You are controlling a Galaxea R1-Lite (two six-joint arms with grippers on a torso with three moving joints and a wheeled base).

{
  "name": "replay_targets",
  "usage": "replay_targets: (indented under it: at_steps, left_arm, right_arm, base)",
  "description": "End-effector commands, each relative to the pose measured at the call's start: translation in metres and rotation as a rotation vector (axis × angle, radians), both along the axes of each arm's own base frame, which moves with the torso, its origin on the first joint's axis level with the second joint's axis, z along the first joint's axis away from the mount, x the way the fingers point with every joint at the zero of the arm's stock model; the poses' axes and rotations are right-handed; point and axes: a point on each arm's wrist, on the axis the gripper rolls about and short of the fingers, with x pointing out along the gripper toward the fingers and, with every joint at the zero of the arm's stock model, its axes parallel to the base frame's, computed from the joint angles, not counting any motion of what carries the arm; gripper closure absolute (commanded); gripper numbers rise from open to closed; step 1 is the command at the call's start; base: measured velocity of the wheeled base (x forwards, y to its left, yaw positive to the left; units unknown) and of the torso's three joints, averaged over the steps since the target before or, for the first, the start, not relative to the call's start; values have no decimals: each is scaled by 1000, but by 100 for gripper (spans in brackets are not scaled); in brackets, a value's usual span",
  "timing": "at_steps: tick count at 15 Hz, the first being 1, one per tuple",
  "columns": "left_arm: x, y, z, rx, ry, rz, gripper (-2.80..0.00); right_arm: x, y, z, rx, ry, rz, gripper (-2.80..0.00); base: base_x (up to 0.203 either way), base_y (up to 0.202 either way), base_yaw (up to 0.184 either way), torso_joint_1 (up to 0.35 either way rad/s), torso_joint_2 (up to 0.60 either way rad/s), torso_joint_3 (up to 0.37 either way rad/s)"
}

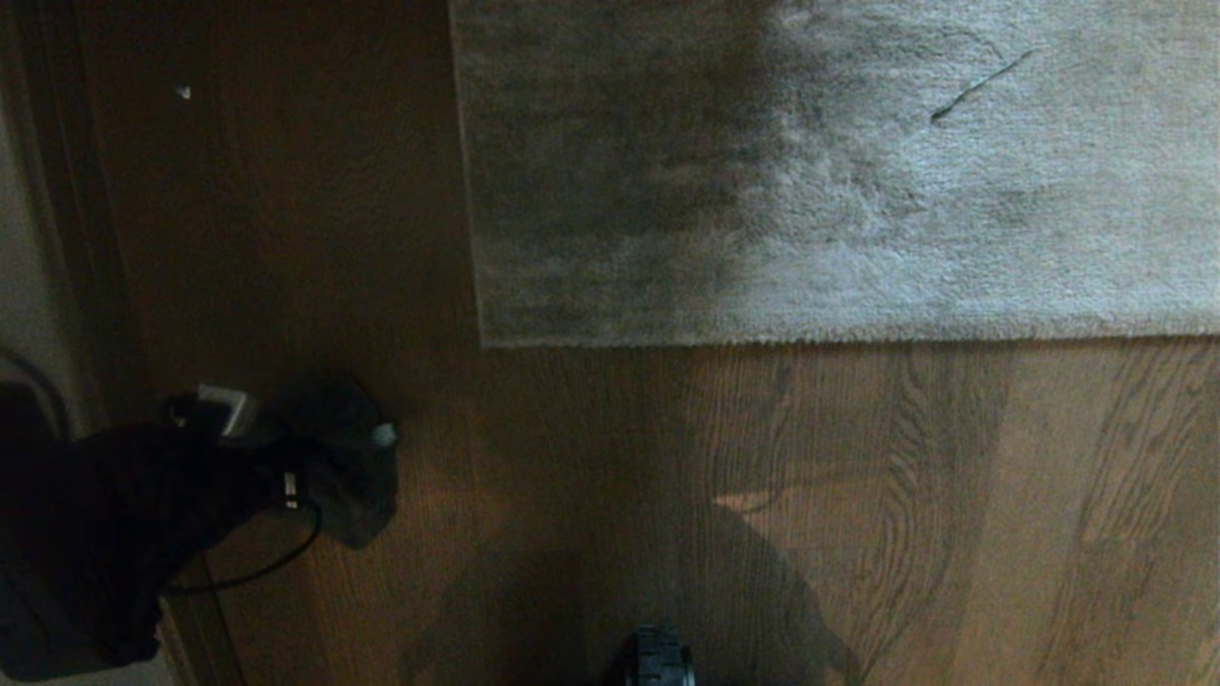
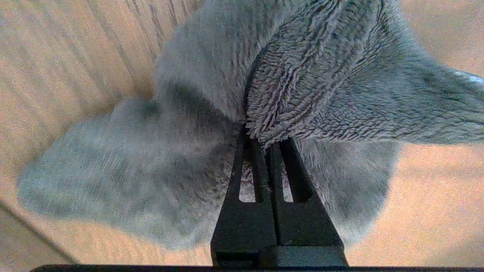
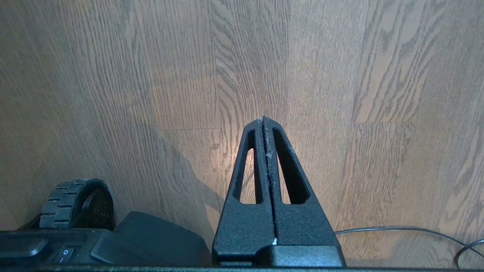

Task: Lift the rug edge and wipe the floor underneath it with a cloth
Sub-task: Pick up the rag

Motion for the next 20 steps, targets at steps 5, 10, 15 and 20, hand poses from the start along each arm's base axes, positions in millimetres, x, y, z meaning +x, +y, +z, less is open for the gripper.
replay_targets:
  at_steps: [5,10,15,20]
  left_arm:
    - [-34,-9,29,17,-61,-1,0]
    - [-56,-15,32,10,-35,1,0]
    - [-62,-16,39,17,-55,11,0]
    - [-70,-7,46,26,-79,56,0]
  right_arm:
    - [0,0,0,0,0,0,0]
    - [0,0,0,0,0,0,0]
    - [0,0,0,0,0,0,0]
    - [0,0,0,0,0,0,0]
  base:
    - [0,0,0,0,0,0]
    - [0,0,0,0,0,0]
    - [0,0,0,0,0,0]
    - [0,0,0,0,0,0]
